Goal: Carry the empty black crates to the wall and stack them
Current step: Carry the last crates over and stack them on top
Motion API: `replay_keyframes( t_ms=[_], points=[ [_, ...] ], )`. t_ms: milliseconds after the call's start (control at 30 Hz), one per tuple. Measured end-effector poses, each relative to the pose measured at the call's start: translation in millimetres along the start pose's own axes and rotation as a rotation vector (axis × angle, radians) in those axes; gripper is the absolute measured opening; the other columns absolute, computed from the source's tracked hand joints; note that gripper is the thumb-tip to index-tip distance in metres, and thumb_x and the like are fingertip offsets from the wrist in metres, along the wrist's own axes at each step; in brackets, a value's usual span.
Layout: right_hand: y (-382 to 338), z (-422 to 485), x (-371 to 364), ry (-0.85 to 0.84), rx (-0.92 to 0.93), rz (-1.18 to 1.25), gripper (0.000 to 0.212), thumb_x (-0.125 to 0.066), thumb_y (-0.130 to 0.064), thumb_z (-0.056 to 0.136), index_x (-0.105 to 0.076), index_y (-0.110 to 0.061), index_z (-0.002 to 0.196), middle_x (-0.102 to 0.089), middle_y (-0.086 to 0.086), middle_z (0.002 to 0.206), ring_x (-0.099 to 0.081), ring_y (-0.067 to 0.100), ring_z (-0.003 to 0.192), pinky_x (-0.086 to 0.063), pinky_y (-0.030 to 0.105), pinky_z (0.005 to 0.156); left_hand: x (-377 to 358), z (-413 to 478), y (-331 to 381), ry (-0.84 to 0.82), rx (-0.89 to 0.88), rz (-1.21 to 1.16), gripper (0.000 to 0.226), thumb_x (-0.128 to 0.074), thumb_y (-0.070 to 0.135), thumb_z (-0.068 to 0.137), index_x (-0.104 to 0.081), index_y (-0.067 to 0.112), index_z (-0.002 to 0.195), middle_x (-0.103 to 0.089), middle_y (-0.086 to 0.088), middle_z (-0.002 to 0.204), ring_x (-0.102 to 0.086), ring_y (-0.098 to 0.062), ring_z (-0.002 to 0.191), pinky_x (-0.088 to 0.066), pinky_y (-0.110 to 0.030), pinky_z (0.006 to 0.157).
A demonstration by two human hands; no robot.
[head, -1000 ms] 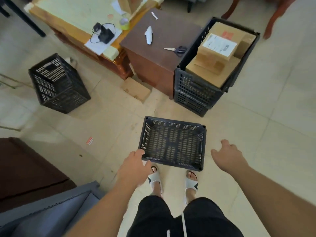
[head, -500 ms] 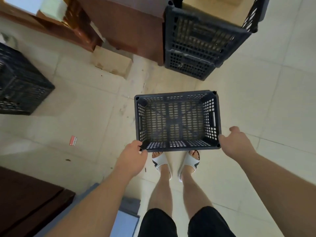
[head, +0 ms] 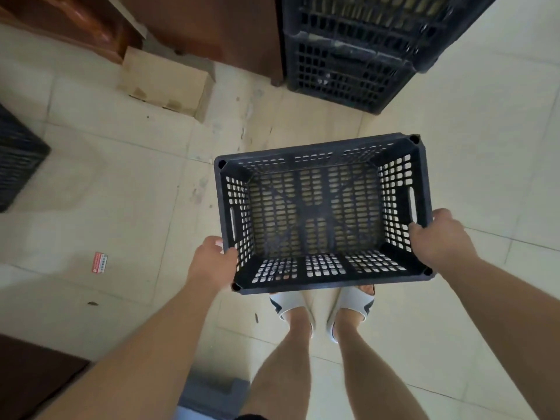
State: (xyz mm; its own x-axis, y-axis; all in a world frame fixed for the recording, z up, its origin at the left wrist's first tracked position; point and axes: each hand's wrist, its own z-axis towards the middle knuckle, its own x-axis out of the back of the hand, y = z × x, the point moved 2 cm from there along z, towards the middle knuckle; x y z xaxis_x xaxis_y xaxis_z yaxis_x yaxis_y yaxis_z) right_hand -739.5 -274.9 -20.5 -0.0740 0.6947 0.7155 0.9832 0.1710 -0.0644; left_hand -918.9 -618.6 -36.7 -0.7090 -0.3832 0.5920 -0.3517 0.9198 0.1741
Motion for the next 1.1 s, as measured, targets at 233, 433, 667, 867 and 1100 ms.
replay_keyframes(
  t_ms=[233,433,667,867,1100],
  points=[
    [1,61,-30,0.111,0.007,-0.048,0.059,-0.055,-0.025,0.093,-0.029,0.000,0.141,-0.038,0.027,0.137,-0.041,0.049,0.125,-0.039,0.053,0.099,-27,64,6,0.127,0.055,-0.131,0.062,-0.052,0.031,0.097,-0.034,0.013,0.154,-0.051,-0.010,0.147,-0.057,-0.033,0.121,-0.044,-0.037,0.093],
    [3,98,-51,0.135,0.002,-0.003,0.052,-0.050,-0.022,0.096,-0.030,-0.002,0.140,-0.042,0.028,0.134,-0.046,0.050,0.120,-0.041,0.055,0.098,-47,98,3,0.159,0.067,-0.194,0.039,-0.042,0.025,0.098,-0.050,0.015,0.134,-0.065,-0.007,0.112,-0.063,-0.032,0.096,-0.054,-0.048,0.091],
    [20,133,-59,0.108,-0.001,0.179,0.030,-0.041,-0.026,0.099,-0.044,-0.006,0.121,-0.057,0.012,0.106,-0.056,0.037,0.093,-0.048,0.048,0.088,-62,125,-8,0.111,0.103,-0.545,0.025,-0.049,0.032,0.102,-0.058,0.014,0.117,-0.072,-0.001,0.099,-0.067,-0.020,0.083,-0.055,-0.041,0.087],
    [36,130,-49,0.091,-0.004,0.255,0.024,-0.042,-0.029,0.095,-0.051,-0.012,0.110,-0.065,0.014,0.103,-0.063,0.039,0.094,-0.053,0.052,0.088,-52,108,-6,0.077,0.084,-0.579,0.014,-0.052,0.025,0.100,-0.058,0.013,0.099,-0.058,-0.003,0.083,-0.052,-0.018,0.073,-0.044,-0.038,0.075],
    [74,53,18,0.101,-0.040,0.294,0.023,-0.043,-0.029,0.094,-0.051,-0.012,0.106,-0.064,0.015,0.101,-0.064,0.040,0.092,-0.055,0.052,0.085,0,13,23,0.070,0.004,-0.467,0.016,-0.052,0.029,0.095,-0.057,0.015,0.090,-0.058,-0.003,0.079,-0.053,-0.019,0.068,-0.045,-0.039,0.073]
  ],
)
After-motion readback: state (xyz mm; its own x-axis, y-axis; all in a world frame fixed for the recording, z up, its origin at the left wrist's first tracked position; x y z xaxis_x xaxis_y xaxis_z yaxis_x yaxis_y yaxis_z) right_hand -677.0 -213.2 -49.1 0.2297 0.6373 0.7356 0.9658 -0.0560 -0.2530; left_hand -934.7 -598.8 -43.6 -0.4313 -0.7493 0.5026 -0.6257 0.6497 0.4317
